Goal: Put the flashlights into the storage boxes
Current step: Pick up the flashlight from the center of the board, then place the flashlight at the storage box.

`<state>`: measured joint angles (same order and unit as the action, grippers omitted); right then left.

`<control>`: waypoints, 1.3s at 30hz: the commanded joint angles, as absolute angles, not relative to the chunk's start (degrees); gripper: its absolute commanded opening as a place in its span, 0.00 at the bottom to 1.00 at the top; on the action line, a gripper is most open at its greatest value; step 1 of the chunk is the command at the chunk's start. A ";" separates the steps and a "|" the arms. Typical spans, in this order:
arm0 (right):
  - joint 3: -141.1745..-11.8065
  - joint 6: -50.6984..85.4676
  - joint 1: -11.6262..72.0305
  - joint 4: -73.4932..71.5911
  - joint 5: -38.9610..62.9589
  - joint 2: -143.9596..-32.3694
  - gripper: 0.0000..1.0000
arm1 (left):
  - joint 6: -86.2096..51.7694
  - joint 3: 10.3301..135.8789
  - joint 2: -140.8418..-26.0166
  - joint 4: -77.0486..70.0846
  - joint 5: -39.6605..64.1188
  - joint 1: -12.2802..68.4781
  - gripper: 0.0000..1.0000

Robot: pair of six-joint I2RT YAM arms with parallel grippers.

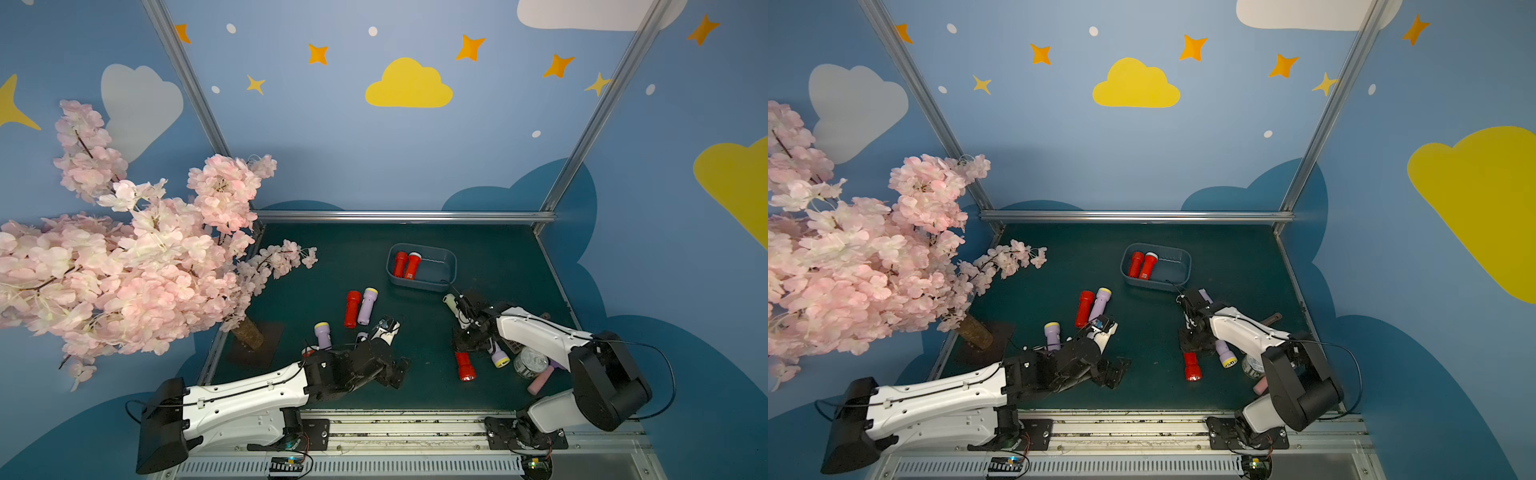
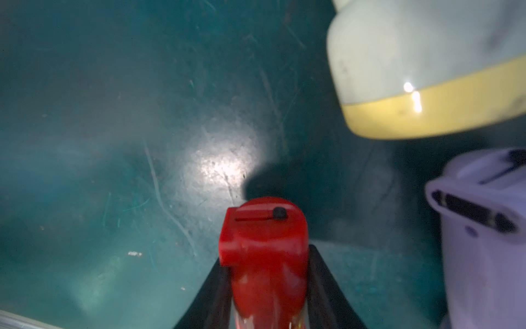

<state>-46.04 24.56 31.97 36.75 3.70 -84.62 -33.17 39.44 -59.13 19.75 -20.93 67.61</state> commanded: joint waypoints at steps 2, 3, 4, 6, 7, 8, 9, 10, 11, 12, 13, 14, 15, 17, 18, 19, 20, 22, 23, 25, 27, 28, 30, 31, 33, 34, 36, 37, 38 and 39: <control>-47.58 24.42 31.95 38.30 3.20 -86.71 0.34 | -32.42 37.76 -57.65 19.59 -21.89 67.59 0.99; -47.42 24.53 31.96 37.90 3.50 -87.08 0.35 | -32.43 37.54 -57.42 19.53 -21.93 67.59 0.99; -47.40 24.73 31.99 37.58 3.69 -87.42 0.35 | -32.49 37.24 -56.92 19.52 -21.89 67.58 0.99; -47.70 25.04 32.16 37.90 3.78 -87.85 0.33 | -32.52 36.79 -56.12 19.76 -22.14 67.50 0.99; -48.02 25.32 32.38 38.28 3.82 -87.59 0.32 | -32.61 36.70 -55.64 19.99 -22.23 67.52 0.99; -48.29 25.46 32.65 38.69 3.79 -87.18 0.31 | -32.62 36.53 -55.20 20.11 -22.33 67.51 0.99; -48.72 25.70 32.95 39.20 3.70 -86.46 0.31 | -32.65 36.42 -54.72 20.33 -22.48 67.51 0.99; -49.20 25.97 33.18 39.86 3.61 -85.56 0.31 | -32.63 36.31 -54.25 20.47 -22.63 67.47 0.99; -49.67 26.14 33.31 40.51 3.53 -84.76 0.31 | -32.53 36.18 -53.94 20.62 -22.75 67.41 0.99; -50.42 26.34 33.54 41.35 3.47 -83.86 0.31 | -32.37 36.12 -53.51 20.68 -22.94 67.37 0.99; -51.22 26.43 33.57 42.12 3.58 -82.99 0.31 | -32.20 36.12 -53.22 20.75 -23.07 67.33 0.99; -51.97 26.53 33.63 42.86 3.69 -82.31 0.31 | -32.04 36.10 -52.86 20.86 -23.19 67.24 0.99; -52.96 26.63 33.71 43.59 3.83 -81.58 0.31 | -31.82 36.18 -52.54 20.95 -23.20 67.11 0.99; -54.75 26.88 33.76 44.68 4.34 -80.43 0.31 | -31.47 36.36 -52.17 21.16 -23.20 66.83 0.99; -55.89 26.94 33.75 45.20 4.56 -80.01 0.31 | -31.32 36.41 -51.96 21.36 -23.29 66.56 0.99; -56.96 26.98 33.75 45.58 4.87 -79.82 0.31 | -31.15 36.63 -51.73 21.52 -23.29 66.25 0.99; -58.04 26.90 33.75 45.83 5.12 -79.78 0.31 | -30.88 36.73 -51.45 21.65 -23.13 65.98 0.99; -60.63 26.40 33.79 45.94 5.36 -80.59 0.32 | -30.26 37.04 -50.64 22.17 -22.70 64.93 0.99; -61.94 26.24 33.75 46.17 5.20 -81.25 0.32 | -29.89 37.20 -50.31 22.37 -22.44 64.46 0.99; -65.45 25.63 33.75 47.04 4.66 -83.87 0.32 | -28.99 37.83 -49.54 23.41 -21.71 62.94 0.99; -68.97 25.12 33.76 47.69 4.66 -86.73 0.31 | -28.09 38.86 -49.01 24.67 -21.04 61.39 0.99; -70.77 24.77 33.76 47.72 4.66 -88.24 0.31 | -27.55 39.55 -48.75 25.44 -20.81 60.76 0.99; -74.50 24.07 33.57 47.80 4.81 -91.27 0.31 | -26.65 40.47 -48.37 26.53 -20.53 59.57 0.99; -76.68 23.62 33.43 47.96 5.00 -93.09 0.31 | -26.08 40.89 -48.31 26.68 -20.29 58.91 0.99; -81.78 22.74 32.97 48.65 5.06 -96.84 0.31 | -25.29 41.58 -48.38 26.77 -19.50 57.56 0.99; -84.85 22.15 32.72 49.27 5.01 -99.12 0.31 | -24.77 41.95 -48.65 26.72 -18.81 56.72 0.99; -90.36 21.21 32.06 50.33 5.01 -103.41 0.31 | -23.97 42.79 -49.47 26.75 -17.57 55.03 0.99; -93.20 20.89 31.61 50.81 5.09 -105.81 0.31 | -23.45 43.32 -50.14 26.81 -16.88 54.06 0.99; -95.68 20.62 31.15 51.28 5.50 -107.96 0.31 | -23.03 43.69 -50.66 26.92 -16.35 53.27 0.99; -98.41 20.33 30.59 51.71 6.00 -110.20 0.31 | -22.48 44.08 -51.35 26.83 -15.63 52.33 0.99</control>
<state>-93.06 22.09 31.94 49.15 5.28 -106.69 -25.04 42.44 -50.13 25.63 -18.28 54.06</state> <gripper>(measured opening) 0.369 0.992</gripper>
